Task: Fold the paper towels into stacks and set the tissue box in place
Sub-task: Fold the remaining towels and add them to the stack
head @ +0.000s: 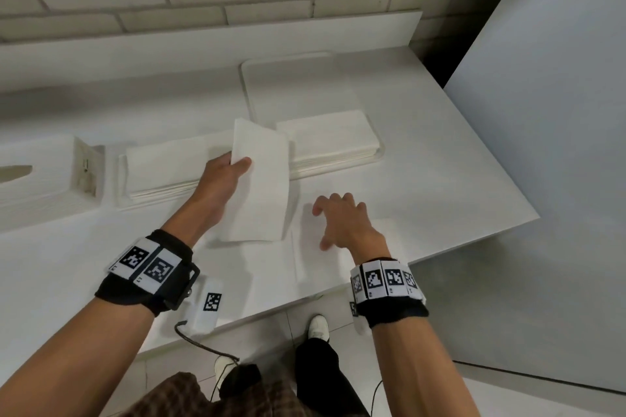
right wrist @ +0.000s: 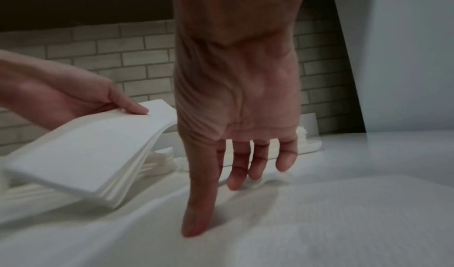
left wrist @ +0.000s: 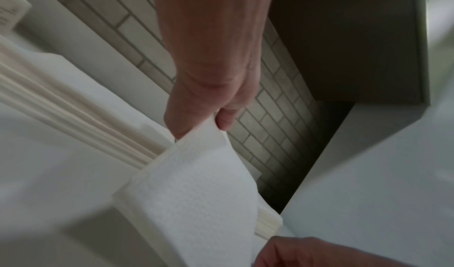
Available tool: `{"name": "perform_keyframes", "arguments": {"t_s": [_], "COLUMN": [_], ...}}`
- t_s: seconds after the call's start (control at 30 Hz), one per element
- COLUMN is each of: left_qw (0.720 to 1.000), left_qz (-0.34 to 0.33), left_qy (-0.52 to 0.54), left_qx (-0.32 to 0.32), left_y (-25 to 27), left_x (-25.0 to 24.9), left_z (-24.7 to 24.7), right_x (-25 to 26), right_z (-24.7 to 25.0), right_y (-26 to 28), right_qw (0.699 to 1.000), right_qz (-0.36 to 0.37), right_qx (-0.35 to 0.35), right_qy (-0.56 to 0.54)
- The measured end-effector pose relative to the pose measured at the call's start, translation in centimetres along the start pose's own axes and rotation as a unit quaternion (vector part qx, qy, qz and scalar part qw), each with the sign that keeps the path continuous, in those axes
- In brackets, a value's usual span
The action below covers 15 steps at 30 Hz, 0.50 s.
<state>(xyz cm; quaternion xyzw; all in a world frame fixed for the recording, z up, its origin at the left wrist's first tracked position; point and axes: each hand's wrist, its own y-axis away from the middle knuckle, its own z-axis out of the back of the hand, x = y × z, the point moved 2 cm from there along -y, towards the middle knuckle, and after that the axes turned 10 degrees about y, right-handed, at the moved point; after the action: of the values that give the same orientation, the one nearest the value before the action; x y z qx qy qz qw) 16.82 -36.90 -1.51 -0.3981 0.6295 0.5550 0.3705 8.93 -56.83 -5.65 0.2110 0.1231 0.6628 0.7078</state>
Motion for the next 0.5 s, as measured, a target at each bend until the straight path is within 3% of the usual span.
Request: {"name": "perform_keyframes", "arguments": {"t_s": [0.27, 0.43, 0.5], "left_qw": [1.0, 0.999, 0.998], "left_qz": [0.004, -0.014, -0.017], "left_qy": [0.007, 0.032, 0.055], "left_qx": [-0.016, -0.032, -0.031], "left_y": [0.5, 1.1, 1.5], "left_x": [1.3, 1.3, 1.0], "left_z": [1.8, 3.2, 3.6], "right_x": [-0.4, 0.1, 1.5], "right_z": [0.0, 2.6, 5.0], "right_y": [-1.0, -0.8, 0.2], "right_qw": [0.999, 0.975, 0.934], "right_qz": [-0.031, -0.005, 0.034], "right_qx": [-0.037, -0.053, -0.075], "right_qy": [-0.006, -0.215, -0.349]}}
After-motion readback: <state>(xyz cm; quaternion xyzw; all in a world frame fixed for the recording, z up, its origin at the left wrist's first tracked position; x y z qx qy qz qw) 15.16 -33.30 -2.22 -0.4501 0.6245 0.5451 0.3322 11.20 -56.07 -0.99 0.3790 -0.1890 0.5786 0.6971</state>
